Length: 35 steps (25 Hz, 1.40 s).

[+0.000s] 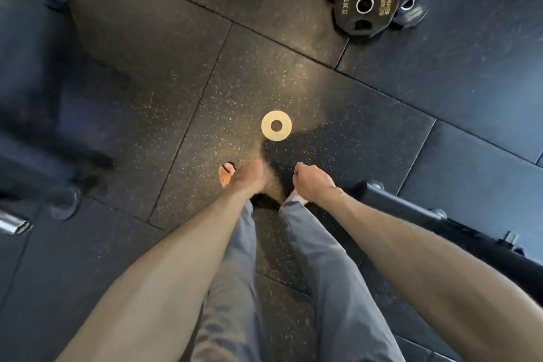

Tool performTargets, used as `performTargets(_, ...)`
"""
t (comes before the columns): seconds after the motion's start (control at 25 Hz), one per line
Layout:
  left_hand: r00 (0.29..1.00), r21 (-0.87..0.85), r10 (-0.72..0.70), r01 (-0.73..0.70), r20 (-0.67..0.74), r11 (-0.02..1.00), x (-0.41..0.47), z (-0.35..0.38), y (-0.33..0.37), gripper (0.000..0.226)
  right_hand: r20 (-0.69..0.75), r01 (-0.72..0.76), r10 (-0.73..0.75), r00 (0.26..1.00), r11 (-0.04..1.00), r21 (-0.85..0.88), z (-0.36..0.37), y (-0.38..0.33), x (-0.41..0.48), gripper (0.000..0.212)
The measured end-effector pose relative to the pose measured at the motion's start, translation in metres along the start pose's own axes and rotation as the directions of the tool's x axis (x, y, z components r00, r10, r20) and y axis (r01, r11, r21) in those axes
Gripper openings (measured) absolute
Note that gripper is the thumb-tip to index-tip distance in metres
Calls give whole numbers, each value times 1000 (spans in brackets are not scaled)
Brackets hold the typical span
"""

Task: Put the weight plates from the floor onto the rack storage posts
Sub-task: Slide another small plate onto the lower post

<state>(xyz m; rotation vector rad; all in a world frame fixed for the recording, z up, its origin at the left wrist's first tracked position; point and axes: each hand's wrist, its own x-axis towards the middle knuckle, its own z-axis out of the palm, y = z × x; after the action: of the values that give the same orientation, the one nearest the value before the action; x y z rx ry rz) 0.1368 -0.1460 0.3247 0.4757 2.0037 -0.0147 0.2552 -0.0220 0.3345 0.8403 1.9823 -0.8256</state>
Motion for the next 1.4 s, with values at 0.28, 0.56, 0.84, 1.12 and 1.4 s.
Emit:
performTargets(0.28, 995, -131, -92, 86, -39, 988, 225, 39, -16, 60, -85, -194, 222, 971, 947, 255, 42, 18, 209, 56)
performTargets(0.56, 983, -32, -92, 88, -159, 996, 382, 103, -27, 86, -223, -289, 390, 893, 880, 377, 114, 48, 366, 74)
performTargets(0.84, 911, 246, 119, -20, -395, 969, 423, 128, -30, 85, -405, -242, 398, 823, 891, 383, 139, 45, 424, 87)
performTargets(1.12, 961, 288, 119, -43, -251, 957, 354, 89, -9, 50, -336, -237, 358, 871, 906, 351, 104, 44, 351, 48)
performTargets(1.4, 994, 423, 106, -111, 35, 900, 170, -29, 62, 47, -323, -142, 237, 916, 946, 293, 17, 22, 146, 28)
